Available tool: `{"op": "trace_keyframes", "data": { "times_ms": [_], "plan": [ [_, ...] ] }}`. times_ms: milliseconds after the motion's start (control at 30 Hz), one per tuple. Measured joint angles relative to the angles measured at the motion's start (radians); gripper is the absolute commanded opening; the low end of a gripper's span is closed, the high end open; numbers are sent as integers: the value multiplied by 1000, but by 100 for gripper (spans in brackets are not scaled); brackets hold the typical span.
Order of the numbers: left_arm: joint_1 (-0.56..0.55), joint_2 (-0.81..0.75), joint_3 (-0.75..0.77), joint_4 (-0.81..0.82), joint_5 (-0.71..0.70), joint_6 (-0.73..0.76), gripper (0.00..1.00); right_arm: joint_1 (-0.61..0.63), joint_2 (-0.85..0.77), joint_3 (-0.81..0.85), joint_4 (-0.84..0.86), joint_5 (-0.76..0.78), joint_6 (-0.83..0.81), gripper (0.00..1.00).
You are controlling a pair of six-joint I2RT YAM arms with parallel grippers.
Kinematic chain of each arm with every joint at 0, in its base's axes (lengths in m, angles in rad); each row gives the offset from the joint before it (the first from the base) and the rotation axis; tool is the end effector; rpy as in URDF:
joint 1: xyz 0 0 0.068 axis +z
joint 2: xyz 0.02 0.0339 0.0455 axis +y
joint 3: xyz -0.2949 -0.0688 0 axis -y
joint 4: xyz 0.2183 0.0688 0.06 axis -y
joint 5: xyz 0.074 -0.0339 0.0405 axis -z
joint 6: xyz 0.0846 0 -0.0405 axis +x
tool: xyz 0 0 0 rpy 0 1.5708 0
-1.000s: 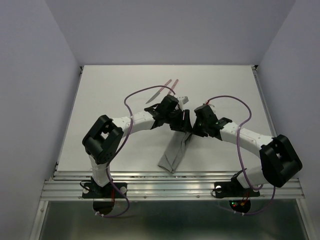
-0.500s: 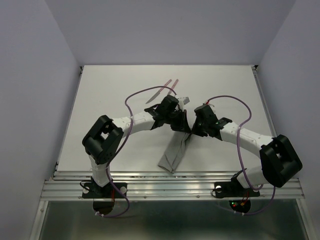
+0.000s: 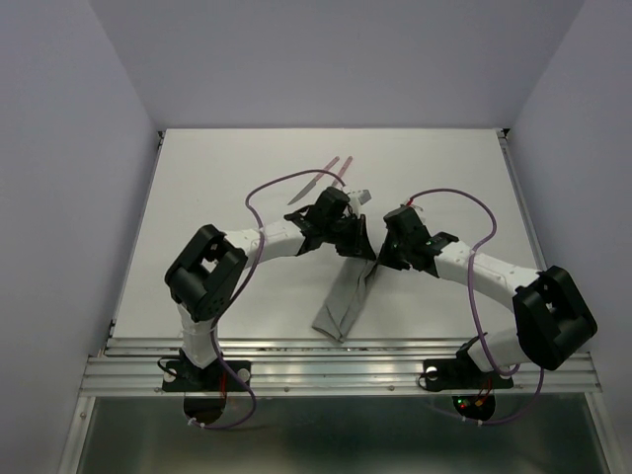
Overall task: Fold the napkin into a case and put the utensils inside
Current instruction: Stuff the smaller-rectangle-folded napkin at the center of the board.
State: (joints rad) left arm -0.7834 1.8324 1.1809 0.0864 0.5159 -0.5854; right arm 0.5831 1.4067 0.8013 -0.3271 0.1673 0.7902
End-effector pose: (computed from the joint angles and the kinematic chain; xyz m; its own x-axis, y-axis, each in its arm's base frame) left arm 0.2758 -0.3336 0.2347 -0.8185 0.1369 -0.5579 0.5480 0.4774 -0.6868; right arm 0.2409 0.1420 0.2031 -0.7987 0.3124 -0.5143 0.1525 0.9318 0.3292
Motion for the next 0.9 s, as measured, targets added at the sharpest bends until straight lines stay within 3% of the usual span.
{"op": "trace_keyframes", "data": {
  "times_ms": [267,900],
  "plan": [
    [0,118,11,37,17,-15,0,0,0,0,0,-7,0,1],
    [-1,199,13,90,32,-41,0,0,0,0,-3,-21,0,1]
  ]
}}
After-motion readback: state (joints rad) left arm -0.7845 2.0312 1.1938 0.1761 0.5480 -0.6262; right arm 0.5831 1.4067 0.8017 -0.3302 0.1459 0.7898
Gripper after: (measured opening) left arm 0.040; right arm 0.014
